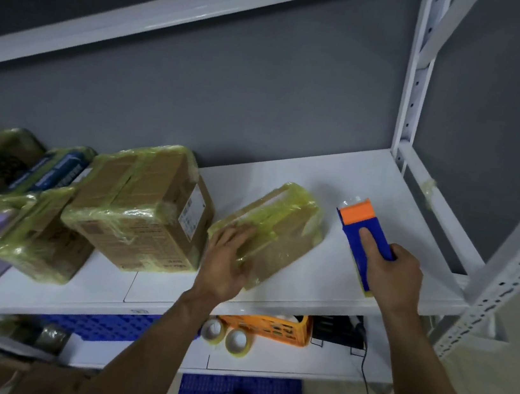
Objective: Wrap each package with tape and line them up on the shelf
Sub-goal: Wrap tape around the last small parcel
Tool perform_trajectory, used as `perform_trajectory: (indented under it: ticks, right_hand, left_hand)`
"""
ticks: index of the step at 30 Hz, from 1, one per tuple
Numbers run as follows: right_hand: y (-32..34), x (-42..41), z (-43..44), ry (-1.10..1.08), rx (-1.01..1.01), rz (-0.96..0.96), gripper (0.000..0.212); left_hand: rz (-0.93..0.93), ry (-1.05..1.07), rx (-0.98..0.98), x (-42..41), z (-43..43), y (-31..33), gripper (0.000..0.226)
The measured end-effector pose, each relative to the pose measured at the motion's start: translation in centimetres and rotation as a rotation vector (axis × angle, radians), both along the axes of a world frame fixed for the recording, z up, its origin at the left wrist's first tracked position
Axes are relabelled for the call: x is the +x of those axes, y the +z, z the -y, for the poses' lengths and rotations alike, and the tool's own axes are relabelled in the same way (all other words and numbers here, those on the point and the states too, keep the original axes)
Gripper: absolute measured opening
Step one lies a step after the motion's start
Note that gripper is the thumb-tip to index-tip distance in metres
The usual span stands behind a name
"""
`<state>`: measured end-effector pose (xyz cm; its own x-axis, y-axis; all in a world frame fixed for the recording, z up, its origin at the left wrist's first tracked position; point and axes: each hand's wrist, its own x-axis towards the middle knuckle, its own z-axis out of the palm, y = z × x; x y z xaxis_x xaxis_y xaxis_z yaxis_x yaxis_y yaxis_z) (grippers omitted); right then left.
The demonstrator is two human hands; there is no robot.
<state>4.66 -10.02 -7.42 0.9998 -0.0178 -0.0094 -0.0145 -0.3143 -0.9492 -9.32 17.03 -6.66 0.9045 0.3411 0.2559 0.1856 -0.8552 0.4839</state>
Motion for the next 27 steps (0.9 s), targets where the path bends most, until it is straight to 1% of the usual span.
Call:
perform_trajectory:
  ticks: [2,5,7,8,9,11,12,13,14,16,17,19,21,22,24,26,27]
  right_hand:
    - [-0.1,0.1,-0.1,-0.003,0.021,-0.008,0.064]
    - [-0.4,0.4,-0.2,0.009,0.028,-0.02,0.062]
    - [-0.5,0.6,-0.2,0.02,0.019,-0.021,0.061]
    - [-0.5,0.6,-0.2,0.021,0.016,-0.022,0.061]
    - [-0.5,0.7,-0.1,0.022,0.013,-0.022,0.061]
    - [-0.6,0.8,0.0,0.036,0.007,-0.014,0.062]
    - [-0.7,1.0,0.1,0.054,0.001,-0.016,0.062]
    - [-0.6,1.1,0.3,0.075,-0.01,-0.025,0.062]
    - [-0.5,1.2,0.5,0.097,-0.021,-0.036,0.061]
    - [-0.2,1.5,0.9,0.143,-0.047,-0.057,0.061]
    - [-0.1,1.5,1.1,0.165,-0.061,-0.068,0.06]
    - [-0.1,1.5,1.4,0.2,-0.064,-0.085,0.058]
    - [-0.1,1.4,1.7,0.221,-0.043,-0.09,0.056]
    - [-0.1,1.3,1.8,0.225,-0.031,-0.09,0.055]
    - [-0.1,1.4,2.0,0.23,-0.007,-0.089,0.055]
    - [-0.2,1.3,1.9,0.231,-0.001,-0.059,0.059]
    - [-0.2,1.1,1.8,0.221,-0.014,-0.034,0.063]
  left_hand:
    - [-0.1,-0.015,0.064,0.7,-1.4,0.4,0.072]
    - [-0.28,0.16,0.362,2.5,-2.1,1.4,0.085]
    - [-0.299,0.238,0.478,3.7,-1.5,2.2,0.088]
    - [-0.271,0.252,0.478,4.3,-0.8,2.6,0.087]
    - [-0.218,0.254,0.431,4.8,0.1,3.0,0.085]
    - [-0.104,0.22,0.252,5.8,2.5,3.4,0.071]
    - [-0.086,0.201,0.168,6.4,3.9,3.4,0.062]
    - [-0.093,0.194,0.097,7.0,5.2,3.2,0.059]
    - [-0.125,0.2,0.05,7.7,6.5,2.8,0.062]
    - [-0.217,0.231,0.042,8.8,8.1,2.4,0.076]
    - [-0.226,0.241,0.054,9.3,8.4,2.3,0.078]
    - [-0.151,0.206,0.072,9.7,8.3,2.3,0.062]
    - [-0.095,0.106,0.008,9.6,7.9,2.4,0.047]
    - [-0.077,0.043,-0.048,9.4,7.8,2.4,0.045]
    - [-0.046,-0.058,-0.17,8.8,7.2,2.3,0.049]
    - [-0.068,-0.077,-0.245,8.2,6.5,2.2,0.055]
    - [-0.096,-0.058,-0.227,7.8,6.1,2.2,0.056]
